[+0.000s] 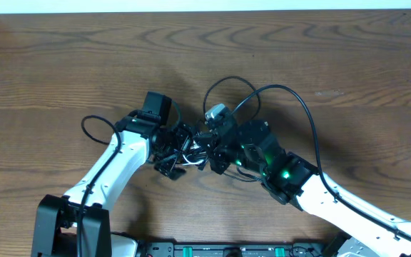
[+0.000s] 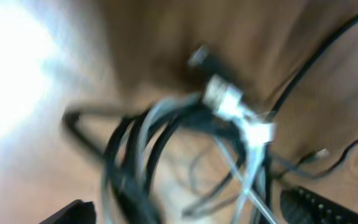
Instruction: Untangle cables
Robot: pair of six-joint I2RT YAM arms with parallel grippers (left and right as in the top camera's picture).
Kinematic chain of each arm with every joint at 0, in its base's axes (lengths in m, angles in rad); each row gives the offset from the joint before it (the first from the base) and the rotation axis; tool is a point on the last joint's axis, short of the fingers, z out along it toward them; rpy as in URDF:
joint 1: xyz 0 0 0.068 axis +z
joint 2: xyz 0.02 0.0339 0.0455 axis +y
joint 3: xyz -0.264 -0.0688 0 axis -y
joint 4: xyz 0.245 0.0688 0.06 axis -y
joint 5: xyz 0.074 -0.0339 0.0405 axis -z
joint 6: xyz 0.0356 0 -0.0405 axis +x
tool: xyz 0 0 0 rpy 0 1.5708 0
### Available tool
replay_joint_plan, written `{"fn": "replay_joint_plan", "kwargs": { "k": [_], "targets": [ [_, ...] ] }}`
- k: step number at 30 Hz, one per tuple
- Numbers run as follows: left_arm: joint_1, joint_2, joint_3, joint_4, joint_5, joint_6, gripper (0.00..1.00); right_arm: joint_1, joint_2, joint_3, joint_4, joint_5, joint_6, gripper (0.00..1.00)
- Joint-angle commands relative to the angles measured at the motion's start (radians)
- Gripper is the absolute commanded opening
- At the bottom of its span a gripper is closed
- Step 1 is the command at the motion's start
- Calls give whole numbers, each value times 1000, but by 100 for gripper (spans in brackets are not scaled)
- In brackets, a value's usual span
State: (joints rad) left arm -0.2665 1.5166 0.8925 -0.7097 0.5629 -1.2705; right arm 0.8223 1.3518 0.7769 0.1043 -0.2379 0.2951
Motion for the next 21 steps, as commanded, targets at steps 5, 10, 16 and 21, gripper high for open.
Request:
{"fn": "replay_joint_plan", "kwargs": {
  "k": [5, 10, 16, 21],
  "targets": [
    [-18, -1, -42, -76, 55, -175, 73, 8, -11, 10, -26, 10, -19, 1],
    [-51, -1, -135, 61, -23, -301, 61, 8, -11, 10, -26, -8, -19, 1],
    [-54, -1, -169, 183, -77, -314, 29, 8, -26, 10, -22, -130, -19, 1],
    [-54, -1, -169, 209, -112, -314, 19, 8, -64, 10, 51, -329, -19, 1]
  ]
}}
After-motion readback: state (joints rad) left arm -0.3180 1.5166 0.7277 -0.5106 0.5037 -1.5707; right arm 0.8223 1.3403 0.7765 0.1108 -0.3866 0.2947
